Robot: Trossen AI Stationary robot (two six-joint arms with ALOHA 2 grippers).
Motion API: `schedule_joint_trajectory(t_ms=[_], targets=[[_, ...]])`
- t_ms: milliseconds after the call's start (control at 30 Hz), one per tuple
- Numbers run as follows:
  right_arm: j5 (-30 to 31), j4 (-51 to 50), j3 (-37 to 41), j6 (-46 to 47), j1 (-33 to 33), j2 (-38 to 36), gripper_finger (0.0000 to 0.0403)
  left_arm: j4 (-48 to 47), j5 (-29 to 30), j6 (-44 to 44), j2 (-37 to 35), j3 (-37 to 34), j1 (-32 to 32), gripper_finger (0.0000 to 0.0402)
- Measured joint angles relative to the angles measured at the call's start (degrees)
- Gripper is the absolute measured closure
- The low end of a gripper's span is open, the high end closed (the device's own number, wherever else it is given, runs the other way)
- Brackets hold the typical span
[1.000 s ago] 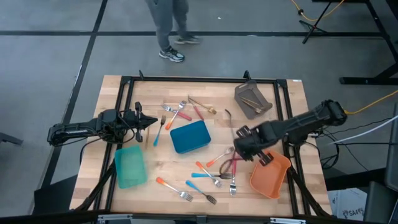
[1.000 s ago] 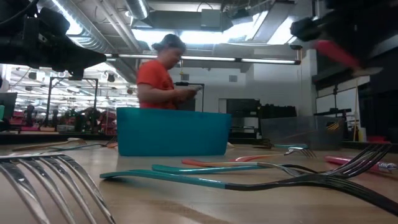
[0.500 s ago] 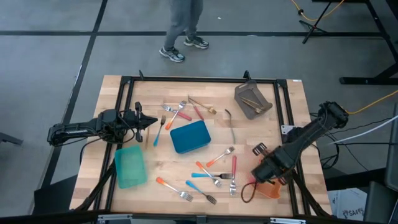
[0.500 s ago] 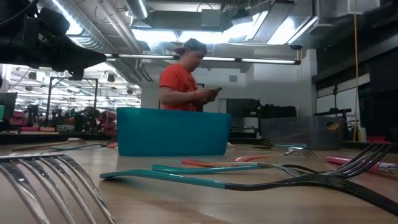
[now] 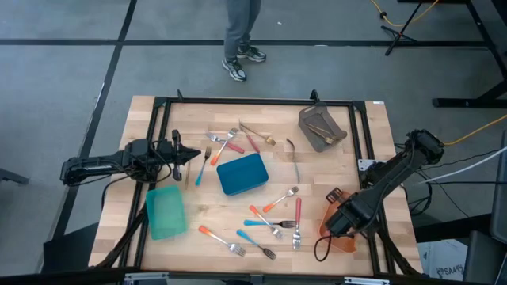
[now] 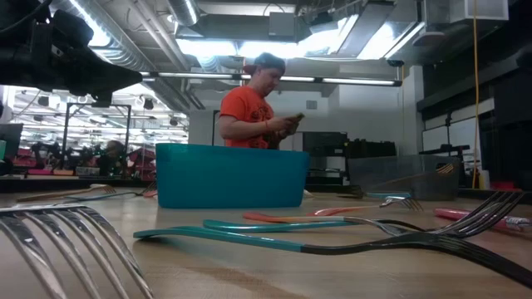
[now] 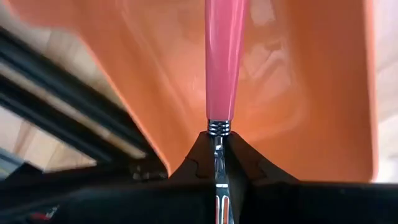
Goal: Sort silverware by color (type)
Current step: Put the top right pink fork into the orange bin
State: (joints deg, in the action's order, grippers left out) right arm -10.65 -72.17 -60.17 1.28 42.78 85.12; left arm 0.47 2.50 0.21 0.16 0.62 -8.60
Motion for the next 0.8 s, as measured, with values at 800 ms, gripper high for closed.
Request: schedule_joint_trajectory(t_ms=[800], targets=[[-0.5,3.7,0.3,13.9,0.0,0.0,0.0402,0.0,0.0,0.0,0.0,0.0,0.0,0.0399]])
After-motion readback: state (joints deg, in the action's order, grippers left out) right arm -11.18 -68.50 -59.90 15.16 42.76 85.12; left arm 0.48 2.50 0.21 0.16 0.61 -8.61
